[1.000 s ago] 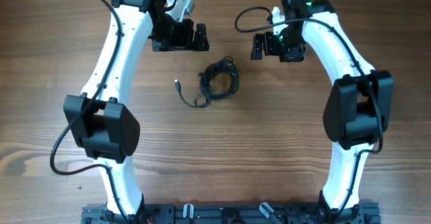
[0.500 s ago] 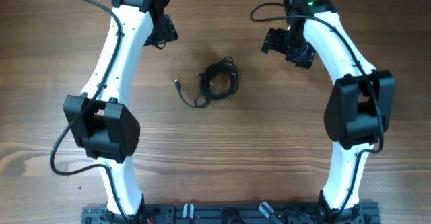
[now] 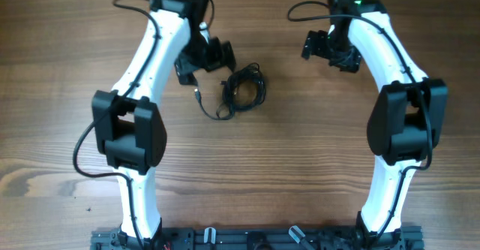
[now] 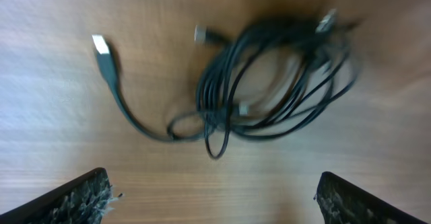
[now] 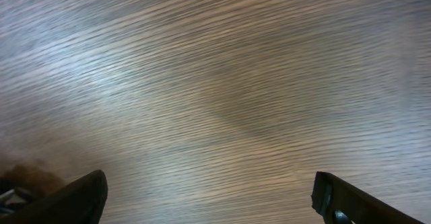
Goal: Untangle cables
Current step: 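Lower the left gripper onto the cable bundle and grasp a loop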
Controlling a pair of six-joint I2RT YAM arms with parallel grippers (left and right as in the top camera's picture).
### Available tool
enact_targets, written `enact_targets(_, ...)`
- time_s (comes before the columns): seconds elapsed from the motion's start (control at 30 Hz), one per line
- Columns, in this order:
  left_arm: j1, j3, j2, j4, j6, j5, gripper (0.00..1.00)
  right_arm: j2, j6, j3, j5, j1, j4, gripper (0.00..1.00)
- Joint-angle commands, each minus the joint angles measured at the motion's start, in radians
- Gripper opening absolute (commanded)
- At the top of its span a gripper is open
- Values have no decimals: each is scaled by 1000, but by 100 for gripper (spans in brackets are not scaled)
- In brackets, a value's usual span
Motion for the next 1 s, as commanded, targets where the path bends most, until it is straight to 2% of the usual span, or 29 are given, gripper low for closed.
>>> enact_targets(0.0, -89, -108, 6, -19, -31, 42, 100, 2, -19, -5, 17, -31, -10, 100)
enact_targets(0.1, -186, -167, 6, 7, -55, -3, 99, 3, -38, -5, 16, -40, -13, 100)
enact_targets(0.2, -246, -172, 6, 43, -81, -133, 68, 3, -39, -5, -10, -41, -11, 100)
enact_targets(0.23, -259, -173, 6, 42, -81, -164, 67, 2, -43, -5, -9, -41, -10, 100)
enact_targets(0.27, -265, -174, 8, 42, -81, -175, 71, 3, -56, -5, -10, -41, -9, 100)
enact_targets(0.37, -267, -198, 8, 48, -100, -225, 74, 3, -65, -5, -7, -41, -13, 100)
enact_targets(0.43, -262, -244, 8, 101, -106, -241, 80, 3, -65, -5, -7, -41, -17, 100)
enact_targets(0.5, -262, -276, 8, 166, -102, -241, 75, 2, -65, -5, -8, -41, -16, 100)
enact_targets(0.6, -263, -289, 8, 267, -10, -246, 67, 3, -66, -5, -9, -41, -19, 100)
enact_targets(0.73, -262, -289, 8, 317, 22, -354, 67, 2, -91, -5, -8, -41, -27, 100)
enact_targets(0.87, -262, -289, 8, 336, 108, -385, 64, 3, -91, -5, -6, -41, -29, 100)
enact_targets(0.9, -262, -289, 8, 339, 107, -395, 59, 2, -91, -5, -6, -41, -29, 100)
enact_targets(0.93, -261, -289, 8, 341, 108, -394, 42, 3, -92, -5, -6, -41, -30, 100)
enact_targets(0.97, -259, -289, 8, 340, 107, -394, 4, 2, -92, -5, -6, -41, -31, 100)
